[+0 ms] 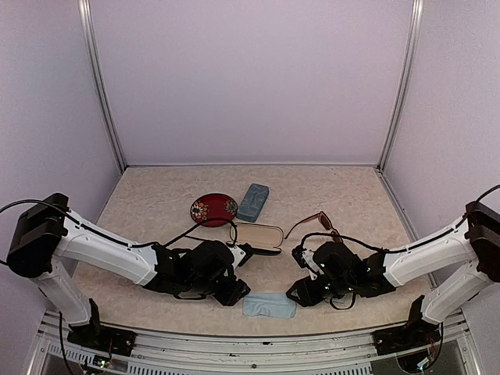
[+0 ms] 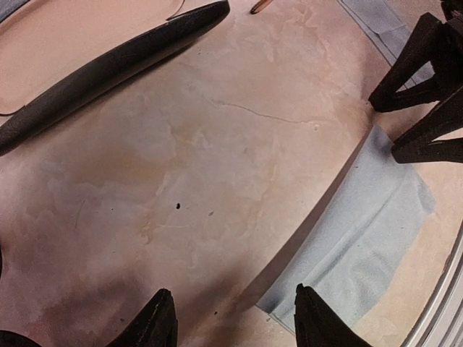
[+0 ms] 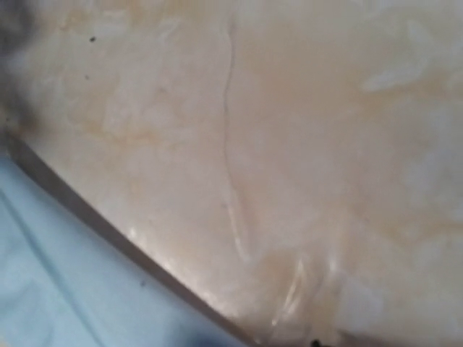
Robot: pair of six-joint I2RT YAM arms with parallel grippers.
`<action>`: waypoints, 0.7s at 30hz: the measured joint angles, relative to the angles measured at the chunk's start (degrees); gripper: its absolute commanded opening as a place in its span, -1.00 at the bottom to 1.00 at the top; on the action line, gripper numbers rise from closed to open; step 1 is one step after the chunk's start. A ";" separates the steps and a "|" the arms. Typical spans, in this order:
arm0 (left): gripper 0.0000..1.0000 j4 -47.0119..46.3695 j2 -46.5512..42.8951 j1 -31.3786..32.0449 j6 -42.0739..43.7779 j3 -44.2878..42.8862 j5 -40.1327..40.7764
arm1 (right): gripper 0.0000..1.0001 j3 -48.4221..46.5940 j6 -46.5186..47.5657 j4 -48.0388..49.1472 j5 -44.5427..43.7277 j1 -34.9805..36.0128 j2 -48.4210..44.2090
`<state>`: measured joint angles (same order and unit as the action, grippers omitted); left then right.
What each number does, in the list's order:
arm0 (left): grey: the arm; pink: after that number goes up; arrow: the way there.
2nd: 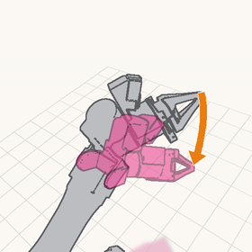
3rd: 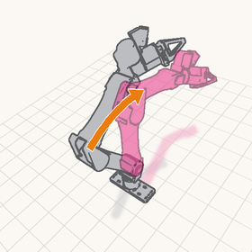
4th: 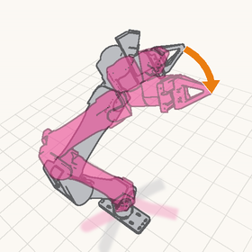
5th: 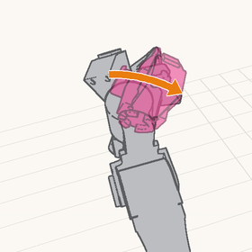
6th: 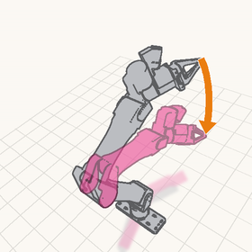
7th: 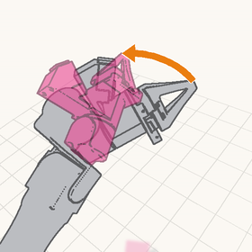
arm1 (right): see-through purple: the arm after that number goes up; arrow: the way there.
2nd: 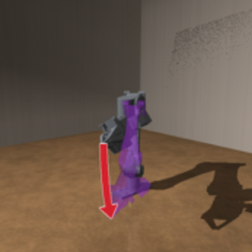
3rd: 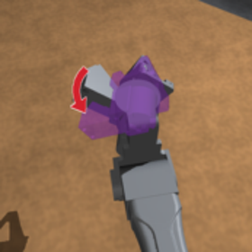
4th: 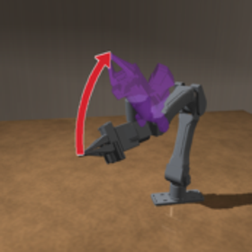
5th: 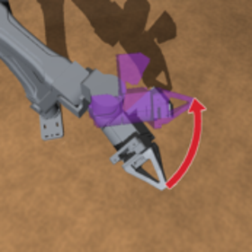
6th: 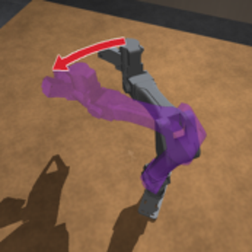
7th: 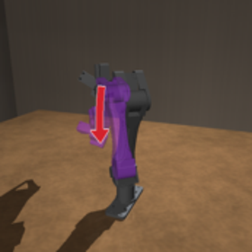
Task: Organize the sunglasses
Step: Smooth out the folded cleaning cloth at the center of the board, then pick up the folded cleaning cloth from the center of the board.
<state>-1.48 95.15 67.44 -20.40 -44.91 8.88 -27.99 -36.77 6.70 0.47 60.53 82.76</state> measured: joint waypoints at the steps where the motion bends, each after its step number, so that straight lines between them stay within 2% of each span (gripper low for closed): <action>1: 0.08 -0.61 0.02 -0.31 0.07 0.22 -1.16 | -0.09 0.00 0.11 0.37 0.50 -0.35 0.22; 12: -0.10 -3.30 3.02 -2.56 1.09 0.85 -9.57 | -0.32 -0.17 1.22 3.50 4.66 -2.29 2.21; 21: -0.22 -4.63 3.72 -2.71 1.36 1.18 -11.74 | -0.49 -0.11 1.25 3.87 7.17 -2.97 2.71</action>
<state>-6.11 98.87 64.73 -19.05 -43.72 -2.85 -28.10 -35.53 10.57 7.64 57.56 85.47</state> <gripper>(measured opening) 0.406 0.272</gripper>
